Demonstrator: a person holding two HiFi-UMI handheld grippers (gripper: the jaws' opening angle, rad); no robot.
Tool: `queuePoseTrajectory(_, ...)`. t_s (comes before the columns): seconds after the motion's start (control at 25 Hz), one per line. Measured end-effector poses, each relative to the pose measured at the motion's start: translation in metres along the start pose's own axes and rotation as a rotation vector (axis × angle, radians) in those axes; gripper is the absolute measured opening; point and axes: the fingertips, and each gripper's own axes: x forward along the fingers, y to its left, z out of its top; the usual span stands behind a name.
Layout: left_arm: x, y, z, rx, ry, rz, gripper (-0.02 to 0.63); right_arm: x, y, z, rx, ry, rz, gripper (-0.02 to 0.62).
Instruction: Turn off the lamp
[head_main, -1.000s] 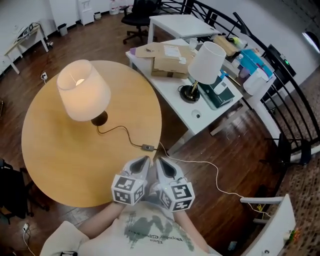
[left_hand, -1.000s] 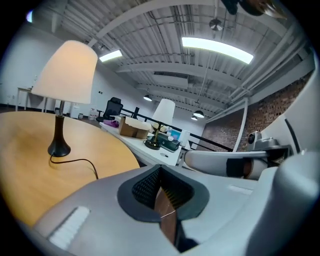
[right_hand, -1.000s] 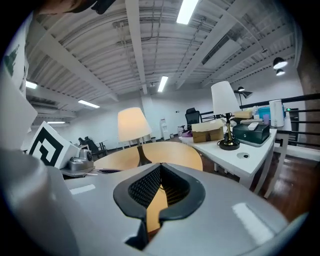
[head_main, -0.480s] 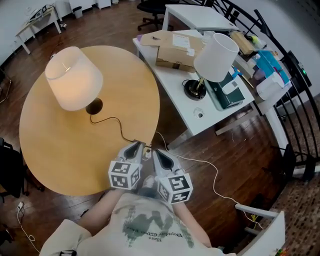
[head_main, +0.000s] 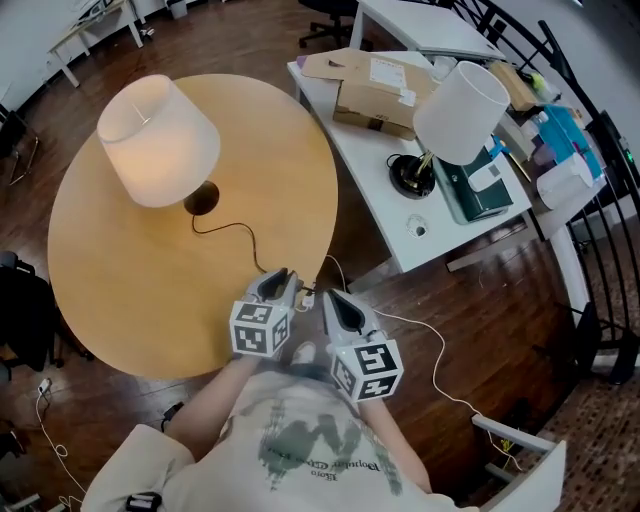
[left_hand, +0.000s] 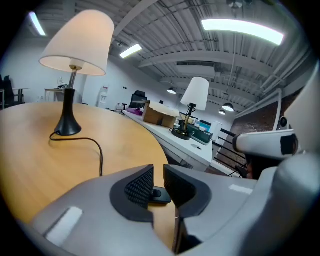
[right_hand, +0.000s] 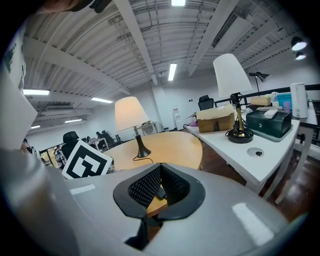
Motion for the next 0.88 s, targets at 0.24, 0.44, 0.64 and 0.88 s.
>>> queuePoseTrajectory(0.24,0.005,0.018,-0.014,-0.020,0.028,0.040,0.067,0.006,-0.002,-0.007,0.006,0.020,0.007,0.000)
queuePoseTrajectory(0.44,0.009,0.021,-0.012,0.008,0.026,0.038,0.078,0.010,-0.003,-0.010,0.015,0.032,0.009,0.000)
queuePoseTrajectory(0.64,0.009,0.024,-0.015,0.059,0.050,0.046,0.077,0.015,-0.001,-0.010,0.022,0.036,0.019,0.000)
queuePoseTrajectory(0.88,0.012,0.023,-0.020,0.120,0.076,0.055,0.078,0.017,0.001,-0.013,0.026,0.041,0.034,0.000)
